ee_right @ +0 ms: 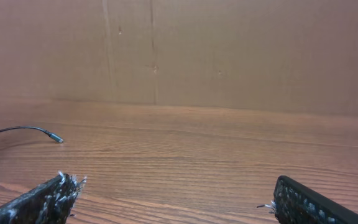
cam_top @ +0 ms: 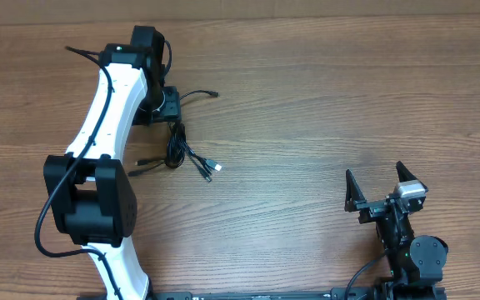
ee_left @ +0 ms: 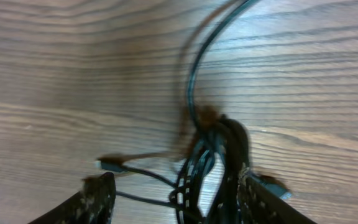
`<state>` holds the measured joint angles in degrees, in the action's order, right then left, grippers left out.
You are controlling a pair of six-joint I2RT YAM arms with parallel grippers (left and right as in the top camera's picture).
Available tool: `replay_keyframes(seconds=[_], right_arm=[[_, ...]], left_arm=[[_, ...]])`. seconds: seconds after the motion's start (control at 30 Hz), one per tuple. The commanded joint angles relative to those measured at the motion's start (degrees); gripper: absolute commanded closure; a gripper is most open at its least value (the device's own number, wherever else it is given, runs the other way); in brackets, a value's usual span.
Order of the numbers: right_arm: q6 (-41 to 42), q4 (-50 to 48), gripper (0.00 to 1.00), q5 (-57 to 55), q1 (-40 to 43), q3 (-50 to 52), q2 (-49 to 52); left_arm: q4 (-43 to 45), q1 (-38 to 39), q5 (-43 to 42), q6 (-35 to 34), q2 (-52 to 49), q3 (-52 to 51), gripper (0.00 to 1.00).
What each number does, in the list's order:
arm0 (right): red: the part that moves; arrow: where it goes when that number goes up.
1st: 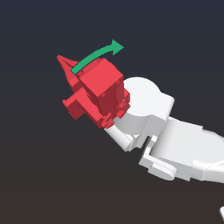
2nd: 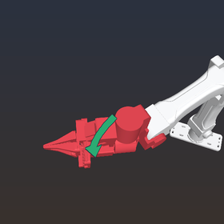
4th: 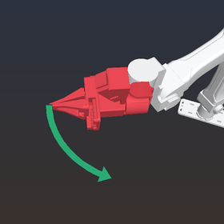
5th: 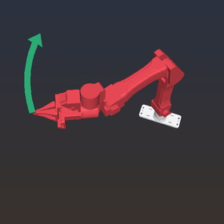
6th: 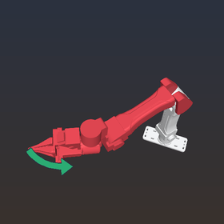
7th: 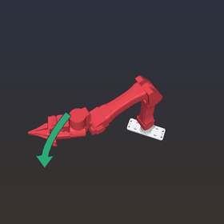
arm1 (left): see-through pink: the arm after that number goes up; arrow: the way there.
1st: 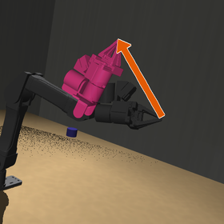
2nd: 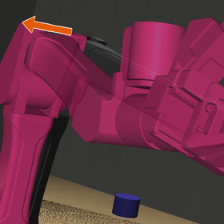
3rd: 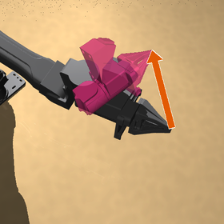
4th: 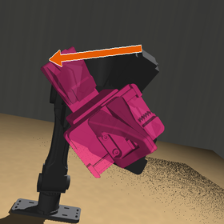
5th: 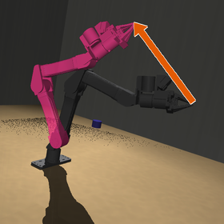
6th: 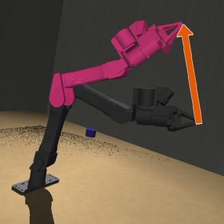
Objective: Untangle cables
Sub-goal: 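Grasp the coiled black cable bundle with the left gripper and lift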
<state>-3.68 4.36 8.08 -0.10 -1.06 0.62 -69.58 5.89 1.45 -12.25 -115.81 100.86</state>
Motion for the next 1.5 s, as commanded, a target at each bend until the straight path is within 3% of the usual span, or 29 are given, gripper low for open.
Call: replay_keyframes(seconds=[0.0, 0.07, 0.13, 0.2, 0.3, 0.57, 0.87, 0.93, 1.1, 1.33, 1.4, 1.47], right_arm=[[-0.2, -0.2, 0.00, -0.5, -0.2, 0.6, -0.4], [-0.2, -0.2, 0.00, -0.5, -0.2, 0.6, -0.4], [-0.2, -0.2, 0.00, -0.5, -0.2, 0.6, -0.4], [-0.2, -0.2, 0.00, -0.5, -0.2, 0.6, -0.4], [-0.2, -0.2, 0.00, -0.5, -0.2, 0.6, -0.4], [-0.2, -0.2, 0.00, -0.5, -0.2, 0.6, -0.4], [-0.2, -0.2, 0.00, -0.5, -0.2, 0.6, -0.4], [-0.2, -0.2, 0.00, -0.5, -0.2, 0.6, -0.4], [-0.2, -0.2, 0.00, -0.5, -0.2, 0.6, -0.4], [-0.2, -0.2, 0.00, -0.5, -0.2, 0.6, -0.4], [-0.2, -0.2, 0.00, -0.5, -0.2, 0.6, -0.4], [-0.2, -0.2, 0.00, -0.5, -0.2, 0.6, -0.4]], left_arm=[[2.4, 1.2, -7.8, 3.6, 0.8, -4.7, 0.46], [4.4, 2.2, -10.4, 3.5, 0.8, -7.8, 0.58], [6.1, 3.8, -12.6, 3.5, 0.8, -10.3, 0.84], [6.3, 6.1, -12.5, 3.8, 0.8, -10.8, 0.90], [7.4, 10.2, -11.5, 3.9, 0.8, -10.8, 0.91], [9.8, 19.8, -9.8, 3.0, 0.8, -13.2, 0.83], [9.9, 20.3, -9.5, 1.1, 0.8, -22.9, 0.68], [9.7, 20.4, -5.8, -1.6, 0.8, -24.2, 0.64], [6.4, 20.4, -0.8, -3.5, 2.1, -22.4, 0.69], [3.7, 20.4, 3.0, -7.4, 7.0, -19.3, 0.65], [3.6, 19.9, 11.6, -12.0, 7.0, -19.3, 0.43], [3.4, 17.2, 10.9, -13.6, 7.0, -19.3, 0.39]])
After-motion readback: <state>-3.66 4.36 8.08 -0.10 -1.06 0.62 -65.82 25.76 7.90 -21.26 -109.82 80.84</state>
